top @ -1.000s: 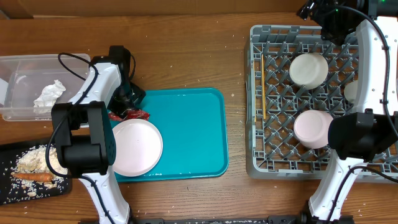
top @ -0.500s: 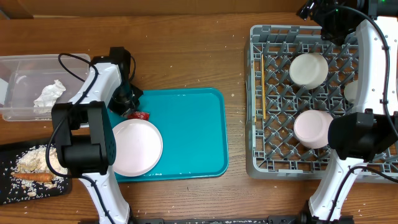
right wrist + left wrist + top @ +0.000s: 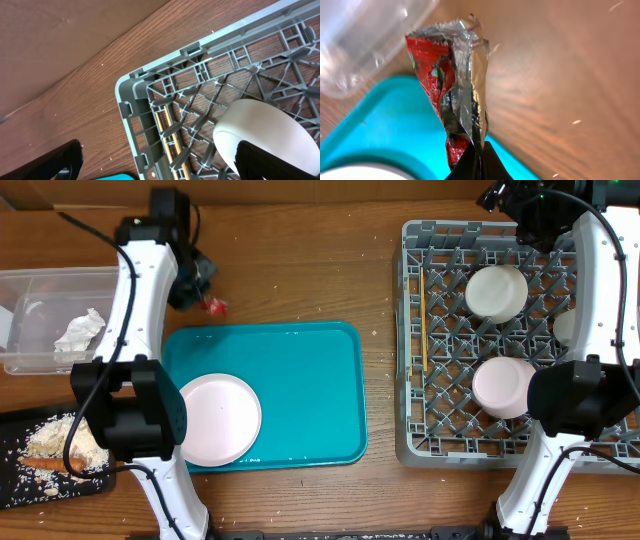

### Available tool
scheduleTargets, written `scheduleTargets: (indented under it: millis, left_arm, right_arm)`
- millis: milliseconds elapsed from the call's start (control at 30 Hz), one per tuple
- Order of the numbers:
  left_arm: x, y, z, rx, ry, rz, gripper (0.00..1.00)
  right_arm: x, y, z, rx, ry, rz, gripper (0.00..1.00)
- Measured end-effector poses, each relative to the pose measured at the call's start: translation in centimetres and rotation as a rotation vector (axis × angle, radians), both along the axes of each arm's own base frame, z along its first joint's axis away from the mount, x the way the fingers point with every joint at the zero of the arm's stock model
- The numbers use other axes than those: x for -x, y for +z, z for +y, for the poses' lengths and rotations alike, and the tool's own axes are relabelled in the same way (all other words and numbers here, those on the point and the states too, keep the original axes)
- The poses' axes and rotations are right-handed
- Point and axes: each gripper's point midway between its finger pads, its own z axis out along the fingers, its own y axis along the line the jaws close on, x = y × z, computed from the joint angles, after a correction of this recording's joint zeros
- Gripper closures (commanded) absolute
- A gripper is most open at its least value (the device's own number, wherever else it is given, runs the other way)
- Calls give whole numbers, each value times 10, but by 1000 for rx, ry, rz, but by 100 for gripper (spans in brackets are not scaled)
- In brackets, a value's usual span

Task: Sort waste into correct bins and load items into the dishwasher
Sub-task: 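Carry the red wrapper left and release it into the clear bin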

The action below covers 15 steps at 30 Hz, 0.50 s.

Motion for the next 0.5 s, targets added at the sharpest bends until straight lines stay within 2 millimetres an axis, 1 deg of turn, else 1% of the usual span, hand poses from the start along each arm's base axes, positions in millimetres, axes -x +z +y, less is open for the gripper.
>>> scheduleTargets:
  millis: [67,133,167,233,300,333,367,400,433,500]
  left_arm:
    - [-8,16,13,-36,18,-45,96]
    - [-15,30,33,-74,57,-88,96]
    - [-17,35,44,-92,78,-106,96]
    - [-19,45,77,-135,143,-141,94]
    - [-13,48,112,-179,209,-143,79]
    - [-8,49,128,-196,238,-139,66]
    - [-4,50,140,-210,259,-138,42]
    - [0,51,156,-223,289,-138,23]
    - [5,51,170,-232,320,-139,0]
    - [14,52,191,-245,366,-135,0]
  right_arm:
    - [0,0,0,0,0,0,0]
    - [0,0,0,0,0,0,0]
    - [0,0,0,0,-1,1,0]
    - [0,0,0,1,0,0,0]
    - [0,0,0,0,-1,0,0]
    - [0,0,0,0,0,0,0]
    - [0,0,0,0,0,0,0]
    - [0,0,0,0,0,0,0]
    - [0,0,0,0,0,0,0]
    - [0,0,0,0,0,0,0]
